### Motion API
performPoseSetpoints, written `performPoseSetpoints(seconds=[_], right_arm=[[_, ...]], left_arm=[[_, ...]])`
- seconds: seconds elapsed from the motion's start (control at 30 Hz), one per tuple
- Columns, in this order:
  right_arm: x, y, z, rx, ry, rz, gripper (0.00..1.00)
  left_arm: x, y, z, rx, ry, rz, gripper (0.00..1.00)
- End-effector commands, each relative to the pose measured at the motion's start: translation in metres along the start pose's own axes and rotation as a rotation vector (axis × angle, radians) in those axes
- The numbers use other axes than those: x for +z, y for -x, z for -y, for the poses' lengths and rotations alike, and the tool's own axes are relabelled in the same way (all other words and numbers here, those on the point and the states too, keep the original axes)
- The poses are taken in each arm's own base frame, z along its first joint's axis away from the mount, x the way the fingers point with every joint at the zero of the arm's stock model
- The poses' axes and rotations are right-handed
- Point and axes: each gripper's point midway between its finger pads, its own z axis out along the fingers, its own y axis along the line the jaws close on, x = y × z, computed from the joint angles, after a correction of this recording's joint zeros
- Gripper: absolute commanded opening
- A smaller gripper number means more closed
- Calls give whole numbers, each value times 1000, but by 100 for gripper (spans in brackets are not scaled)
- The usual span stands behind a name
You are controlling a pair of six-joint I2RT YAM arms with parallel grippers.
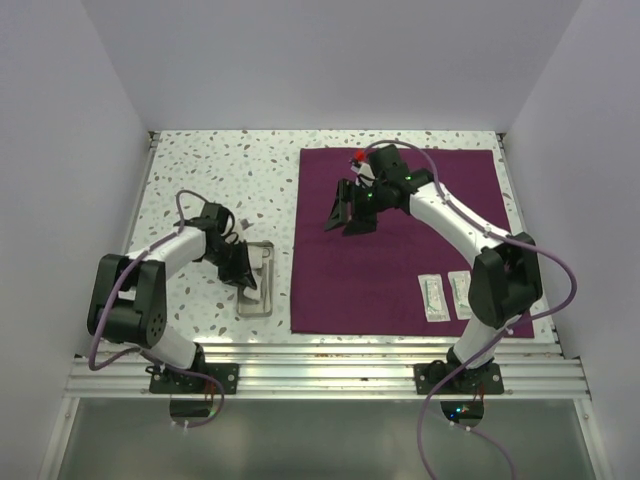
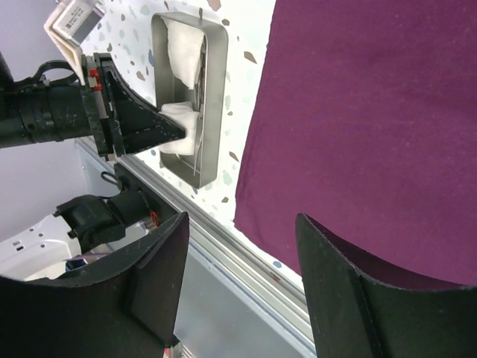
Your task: Prepare the surgical pack
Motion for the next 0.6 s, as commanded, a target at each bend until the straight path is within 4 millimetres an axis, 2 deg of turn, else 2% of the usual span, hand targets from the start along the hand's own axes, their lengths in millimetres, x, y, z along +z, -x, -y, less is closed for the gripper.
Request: performPoseSetpoints(seconds=[0.0, 0.07, 0.1, 0.2, 0.33, 0.4, 0.5, 0.57], right_arm=[[0, -2, 5, -10, -7, -12, 63], [0, -2, 8, -7, -9, -14, 63], [0, -2, 10, -6, -13, -14, 63], [-4, -2, 15, -15, -34, -6, 63], [-12, 4, 25, -4, -62, 14, 63], [-18, 6, 33, 4, -92, 28, 63], [-31, 10, 54, 35, -144, 55, 63], [-41, 4, 79, 59, -211, 46, 63]], left_arm=[[6, 1, -9, 24, 25, 7, 17], [4, 3, -11, 18, 44, 13, 25], [1, 6, -9, 22, 47, 26, 34], [-11, 10, -8, 18, 75, 54, 50], [-33, 8, 2, 4, 72, 66, 53], [-44, 8, 16, -4, 20, 96, 55], [-53, 6, 26, -16, -16, 118, 58], [-58, 4, 28, -19, -23, 124, 59]])
